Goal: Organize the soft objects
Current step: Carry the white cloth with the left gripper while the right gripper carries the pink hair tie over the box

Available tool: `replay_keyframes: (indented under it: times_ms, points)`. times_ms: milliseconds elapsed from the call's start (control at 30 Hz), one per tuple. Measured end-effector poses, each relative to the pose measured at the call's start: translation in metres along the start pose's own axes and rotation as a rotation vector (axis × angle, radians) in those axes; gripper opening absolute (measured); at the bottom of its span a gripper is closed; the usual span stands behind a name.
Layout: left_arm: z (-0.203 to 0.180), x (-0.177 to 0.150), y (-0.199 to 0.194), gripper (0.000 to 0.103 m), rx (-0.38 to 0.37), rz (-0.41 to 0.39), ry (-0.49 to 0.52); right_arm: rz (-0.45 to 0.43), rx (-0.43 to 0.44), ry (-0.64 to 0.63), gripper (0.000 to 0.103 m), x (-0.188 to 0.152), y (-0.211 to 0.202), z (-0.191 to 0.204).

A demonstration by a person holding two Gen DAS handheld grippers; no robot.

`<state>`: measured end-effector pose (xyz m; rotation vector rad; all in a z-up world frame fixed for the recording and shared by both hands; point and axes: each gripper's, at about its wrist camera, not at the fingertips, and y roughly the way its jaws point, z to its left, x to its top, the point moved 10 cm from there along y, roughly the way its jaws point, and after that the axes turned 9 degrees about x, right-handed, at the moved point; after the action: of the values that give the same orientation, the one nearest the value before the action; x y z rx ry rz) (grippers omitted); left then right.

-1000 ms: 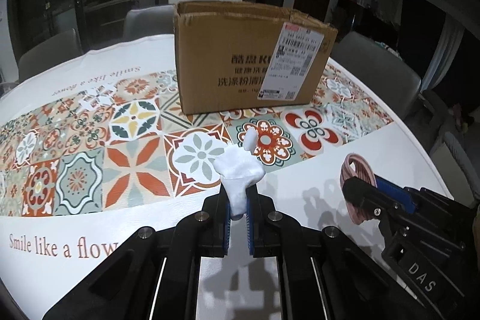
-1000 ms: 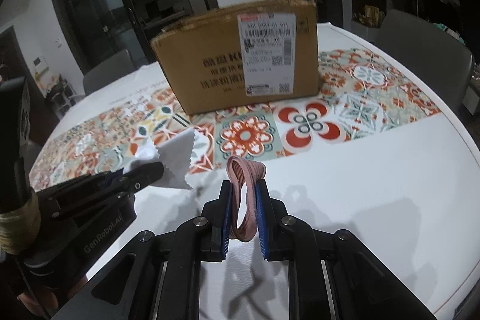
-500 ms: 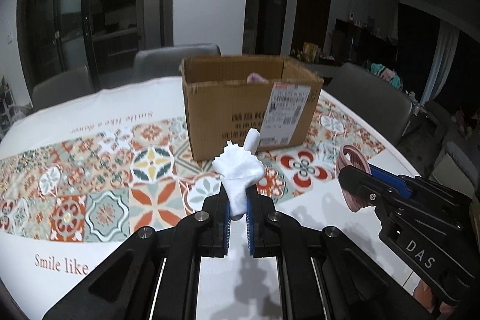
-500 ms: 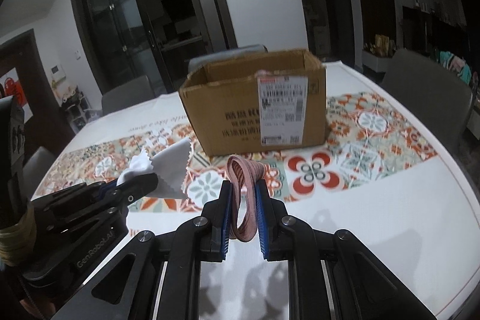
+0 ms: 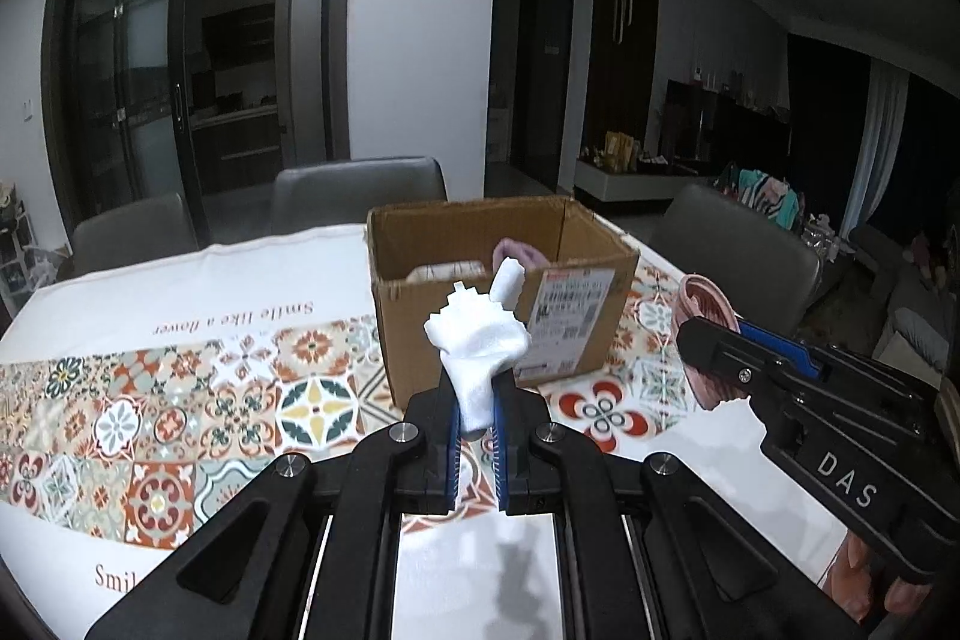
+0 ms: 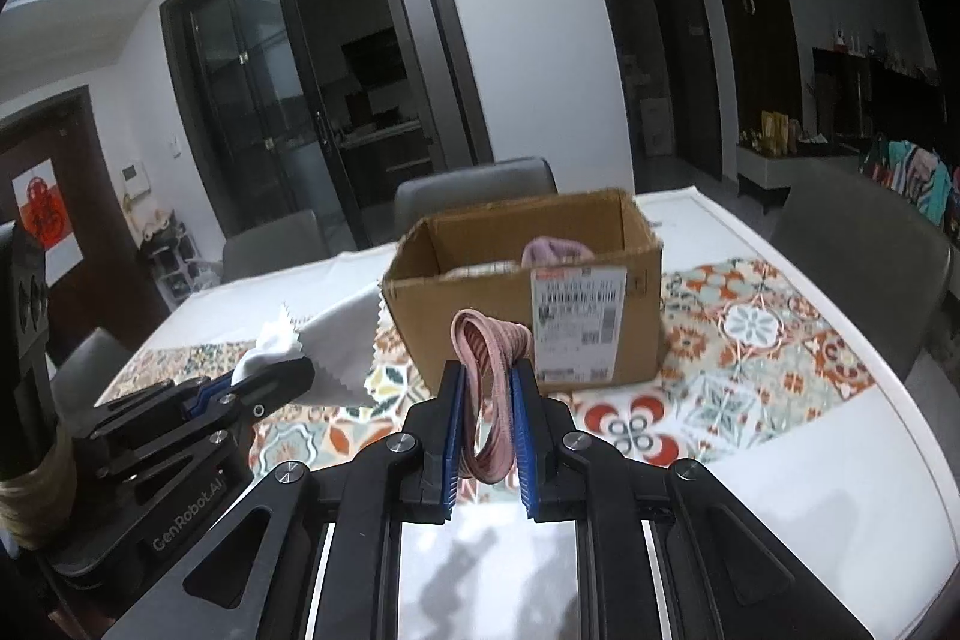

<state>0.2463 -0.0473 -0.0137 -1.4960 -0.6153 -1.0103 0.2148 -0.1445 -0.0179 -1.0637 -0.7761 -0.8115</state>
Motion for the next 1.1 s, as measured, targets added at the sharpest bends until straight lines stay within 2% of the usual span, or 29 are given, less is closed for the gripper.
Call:
replay_keyframes:
  times_ms: [467, 1100]
  points:
    - [0.001, 0.044, 0.015, 0.010, 0.004, -0.070, 0.003, -0.071, 0.007, -0.025, 0.017, 0.045, 0.010, -0.004]
    - [-0.006, 0.087, 0.058, 0.010, 0.017, -0.113, 0.016, -0.116, -0.002, -0.057, 0.017, 0.097, 0.042, -0.026]
